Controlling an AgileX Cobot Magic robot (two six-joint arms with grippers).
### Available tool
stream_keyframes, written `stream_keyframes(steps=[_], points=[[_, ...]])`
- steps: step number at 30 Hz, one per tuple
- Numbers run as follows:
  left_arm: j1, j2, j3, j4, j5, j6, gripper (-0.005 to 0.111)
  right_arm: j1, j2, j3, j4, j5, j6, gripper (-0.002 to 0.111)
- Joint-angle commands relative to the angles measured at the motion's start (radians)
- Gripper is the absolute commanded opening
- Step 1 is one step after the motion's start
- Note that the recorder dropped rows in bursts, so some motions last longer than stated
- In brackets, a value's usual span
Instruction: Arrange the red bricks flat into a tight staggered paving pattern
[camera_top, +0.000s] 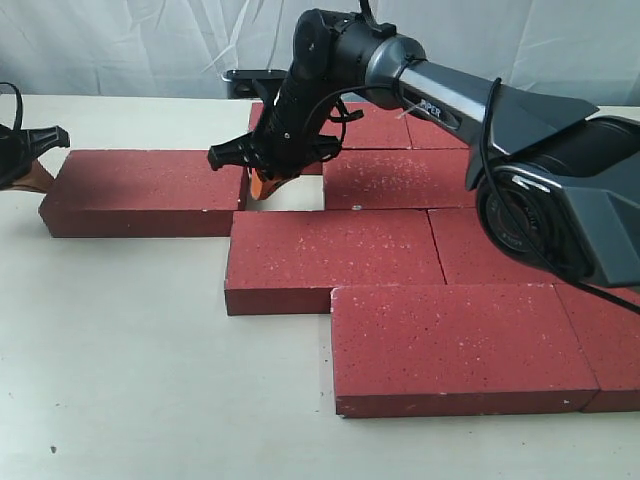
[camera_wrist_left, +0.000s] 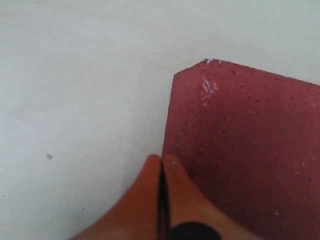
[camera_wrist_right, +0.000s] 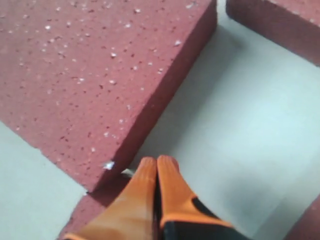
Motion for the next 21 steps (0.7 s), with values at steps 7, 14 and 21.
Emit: stream_keyframes(steps=[7, 14, 21], points=[[0.002, -0.001, 0.001, 0.05, -0.032, -0.005, 0.0, 0.001, -0.01, -0.001, -0.089, -0.009, 0.063, -0.001], [-0.004, -0.001, 0.001, 0.05, -0.019, 0.005, 0.0, -0.016, -0.054, -0.001, -0.101, -0.023, 0.116, -0.001], [-0.018, -0.001, 0.001, 0.035, -0.009, 0.007, 0.0, -0.034, -0.064, -0.001, -0.085, -0.035, 0.116, -0.001]])
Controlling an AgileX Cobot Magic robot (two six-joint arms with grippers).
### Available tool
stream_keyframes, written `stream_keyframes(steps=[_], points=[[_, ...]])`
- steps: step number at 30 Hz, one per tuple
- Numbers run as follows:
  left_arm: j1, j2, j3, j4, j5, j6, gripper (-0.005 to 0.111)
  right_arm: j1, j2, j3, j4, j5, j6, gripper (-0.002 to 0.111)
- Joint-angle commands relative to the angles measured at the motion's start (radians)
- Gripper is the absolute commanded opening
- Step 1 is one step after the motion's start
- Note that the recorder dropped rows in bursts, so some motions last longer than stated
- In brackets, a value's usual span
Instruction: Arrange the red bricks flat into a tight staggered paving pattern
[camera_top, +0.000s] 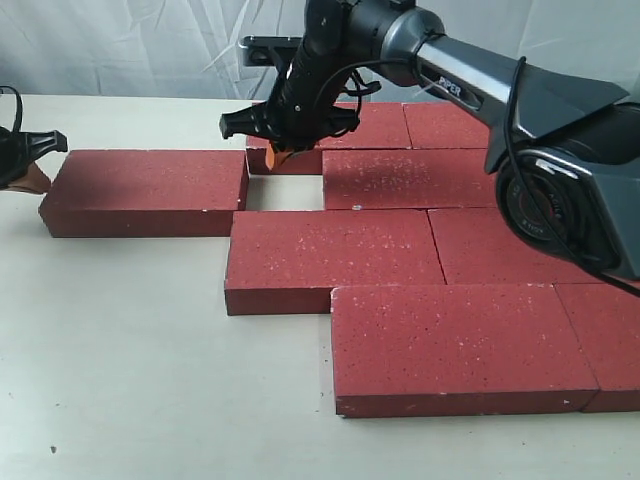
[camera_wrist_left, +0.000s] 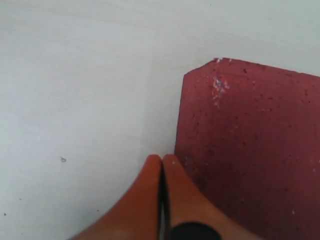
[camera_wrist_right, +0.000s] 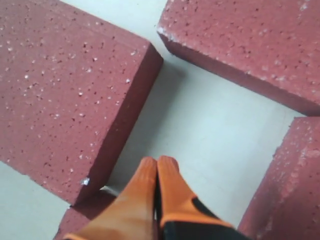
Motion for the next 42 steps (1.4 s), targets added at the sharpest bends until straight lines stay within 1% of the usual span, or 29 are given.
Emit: stream_keyframes(steps=[1, 6, 17, 31, 39, 42], points=[[-0.021, -0.001, 0.001, -0.016, 0.011, 0.005, 0.0, -0.015, -0.013, -0.001, 0.0, -0.007, 0.004, -0.001], [-0.036, 0.0, 0.001, -0.053, 0.012, 0.005, 0.0, -0.015, -0.013, -0.001, 0.005, -0.007, 0.004, -0.001], [-0.081, 0.0, 0.001, -0.084, 0.008, 0.005, 0.0, -0.015, -0.013, -0.001, 0.005, -0.007, 0.004, -0.001], [-0.181, 0.0, 0.001, -0.116, -0.019, 0.005, 0.0, -0.015, -0.013, -0.001, 0.005, -0.015, 0.004, -0.001], [-0.211, 0.0, 0.001, -0.127, -0.035, 0.005, 0.0, -0.015, -0.013, -0.001, 0.005, -0.015, 0.004, -0.001], [-0.213, 0.0, 0.001, -0.142, -0.035, 0.005, 0.0, -0.015, -0.013, -0.001, 0.005, -0.015, 0.004, -0.001]])
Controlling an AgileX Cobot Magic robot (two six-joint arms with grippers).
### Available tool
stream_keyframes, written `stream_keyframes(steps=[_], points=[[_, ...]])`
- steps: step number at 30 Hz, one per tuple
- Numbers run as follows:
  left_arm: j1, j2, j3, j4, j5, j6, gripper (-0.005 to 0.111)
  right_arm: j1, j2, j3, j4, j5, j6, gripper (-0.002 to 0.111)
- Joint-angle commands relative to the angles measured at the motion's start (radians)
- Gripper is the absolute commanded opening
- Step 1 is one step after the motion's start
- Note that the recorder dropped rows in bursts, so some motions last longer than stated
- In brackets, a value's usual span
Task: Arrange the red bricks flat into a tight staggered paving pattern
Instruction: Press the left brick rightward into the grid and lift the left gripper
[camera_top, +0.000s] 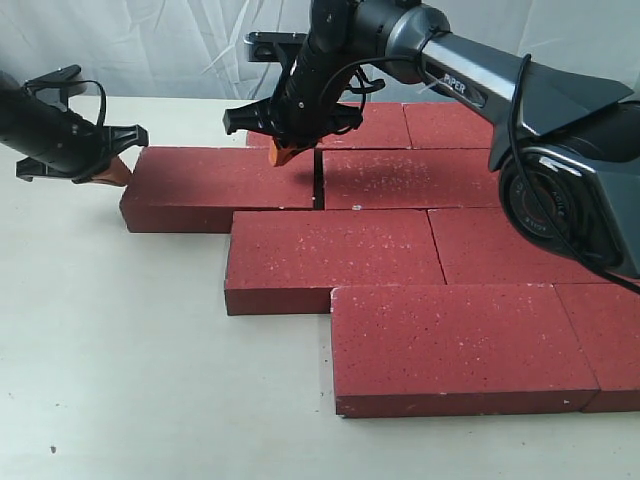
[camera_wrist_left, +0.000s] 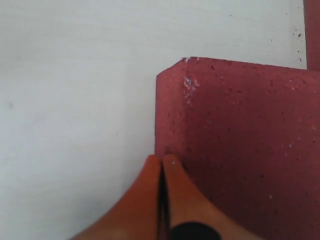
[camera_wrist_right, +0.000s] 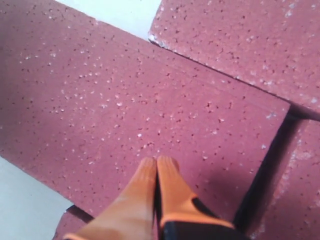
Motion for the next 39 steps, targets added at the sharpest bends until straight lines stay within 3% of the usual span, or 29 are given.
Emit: stream_keyframes(steps=[1, 19, 29, 39], points=[[-0.01, -0.003, 0.001, -0.032, -0.008, 0.001, 0.0, -0.006, -0.011, -0.001, 0.0, -0.007, 0.0, -0.001], [-0.01, -0.003, 0.001, -0.023, 0.003, -0.001, 0.0, -0.006, -0.011, -0.001, 0.0, -0.007, 0.0, -0.001], [0.027, -0.003, 0.001, 0.013, -0.022, -0.004, 0.0, -0.006, -0.011, -0.001, 0.0, -0.007, 0.0, -0.001], [-0.03, 0.03, 0.001, -0.021, 0.004, -0.002, 0.0, -0.006, -0.011, -0.001, 0.0, -0.006, 0.0, -0.001]])
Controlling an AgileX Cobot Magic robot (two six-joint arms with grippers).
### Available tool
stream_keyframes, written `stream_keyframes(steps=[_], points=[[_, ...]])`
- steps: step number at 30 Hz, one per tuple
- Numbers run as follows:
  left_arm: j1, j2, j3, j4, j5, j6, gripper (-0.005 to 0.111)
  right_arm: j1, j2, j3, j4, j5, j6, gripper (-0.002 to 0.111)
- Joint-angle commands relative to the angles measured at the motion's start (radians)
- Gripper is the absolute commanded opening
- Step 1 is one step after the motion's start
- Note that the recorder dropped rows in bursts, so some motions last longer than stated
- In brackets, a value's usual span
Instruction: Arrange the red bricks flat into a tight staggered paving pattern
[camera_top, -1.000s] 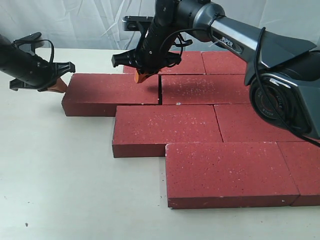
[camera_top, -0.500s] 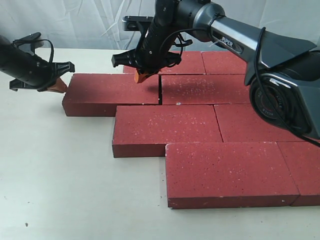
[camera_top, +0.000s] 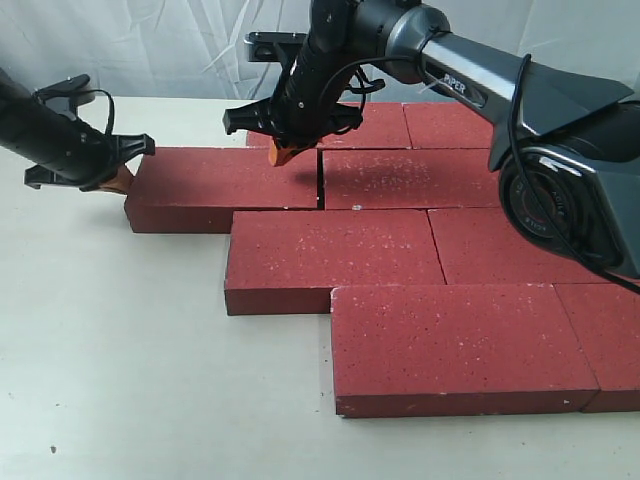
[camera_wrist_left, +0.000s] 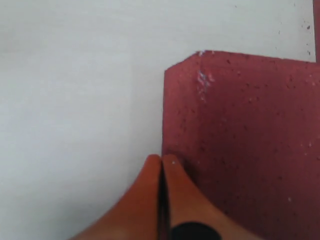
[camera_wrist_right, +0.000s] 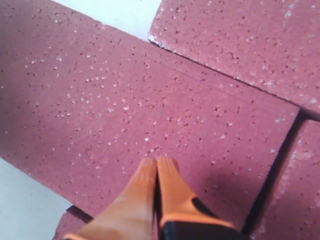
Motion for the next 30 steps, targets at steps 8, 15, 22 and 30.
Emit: stream_keyframes(steps=[8, 15, 22, 30], points=[[-0.008, 0.004, 0.001, -0.028, 0.02, 0.0, 0.0, -0.006, -0.011, -0.001, 0.0, -0.004, 0.0, -0.001], [0.04, -0.047, -0.001, -0.031, 0.073, -0.003, 0.0, -0.006, -0.011, -0.001, 0.013, 0.009, 0.0, -0.001], [0.081, -0.129, -0.001, 0.01, 0.198, -0.03, 0.0, -0.006, -0.011, -0.001, 0.011, 0.066, 0.0, -0.001], [0.077, -0.247, 0.033, 0.065, 0.276, -0.108, 0.0, -0.006, -0.05, -0.001, 0.009, 0.154, 0.0, -0.001]])
